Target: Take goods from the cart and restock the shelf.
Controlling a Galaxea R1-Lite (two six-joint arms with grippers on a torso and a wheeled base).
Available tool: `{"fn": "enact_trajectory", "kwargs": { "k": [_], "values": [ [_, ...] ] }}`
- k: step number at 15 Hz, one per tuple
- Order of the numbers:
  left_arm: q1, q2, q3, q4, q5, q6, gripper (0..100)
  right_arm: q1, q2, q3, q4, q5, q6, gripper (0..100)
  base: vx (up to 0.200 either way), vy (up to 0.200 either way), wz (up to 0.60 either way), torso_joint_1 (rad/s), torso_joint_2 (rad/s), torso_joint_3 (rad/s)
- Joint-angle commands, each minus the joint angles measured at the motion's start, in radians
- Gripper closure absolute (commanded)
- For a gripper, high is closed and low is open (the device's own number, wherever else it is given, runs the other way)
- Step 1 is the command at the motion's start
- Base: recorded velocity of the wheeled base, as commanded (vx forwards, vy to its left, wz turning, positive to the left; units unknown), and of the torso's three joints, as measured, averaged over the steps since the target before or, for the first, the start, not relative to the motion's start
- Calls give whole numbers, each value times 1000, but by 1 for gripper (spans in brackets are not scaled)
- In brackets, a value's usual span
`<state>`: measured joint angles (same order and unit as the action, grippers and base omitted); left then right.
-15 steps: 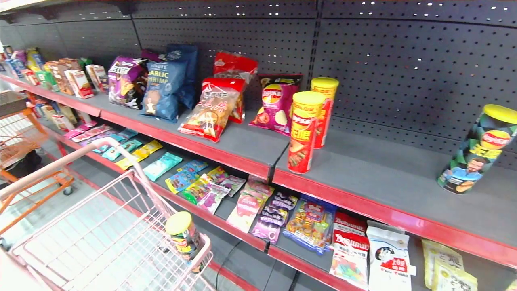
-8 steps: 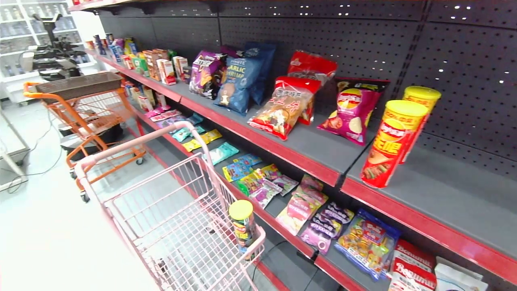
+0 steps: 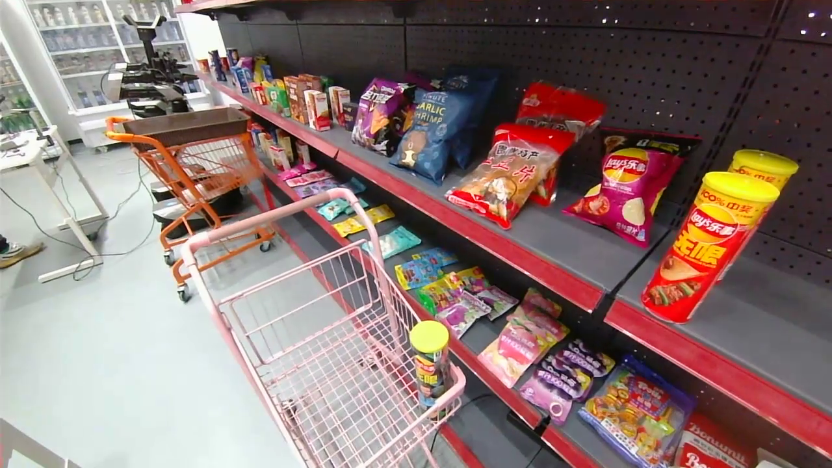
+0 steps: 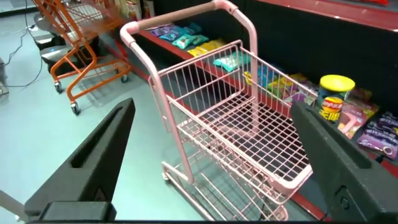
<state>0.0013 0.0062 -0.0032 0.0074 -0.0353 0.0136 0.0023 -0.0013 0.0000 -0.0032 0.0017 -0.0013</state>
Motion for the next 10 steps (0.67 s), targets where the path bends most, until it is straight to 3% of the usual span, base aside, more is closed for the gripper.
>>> {"fn": "enact_trajectory", "kwargs": {
  "k": [1, 10],
  "values": [
    [0, 1, 0, 0, 0, 0, 0, 1, 1, 0, 0, 0, 0, 0, 0, 0, 0, -144, 325, 188],
    [0, 1, 0, 0, 0, 0, 0, 1, 1, 0, 0, 0, 0, 0, 0, 0, 0, -156, 383, 226]
  ]
}}
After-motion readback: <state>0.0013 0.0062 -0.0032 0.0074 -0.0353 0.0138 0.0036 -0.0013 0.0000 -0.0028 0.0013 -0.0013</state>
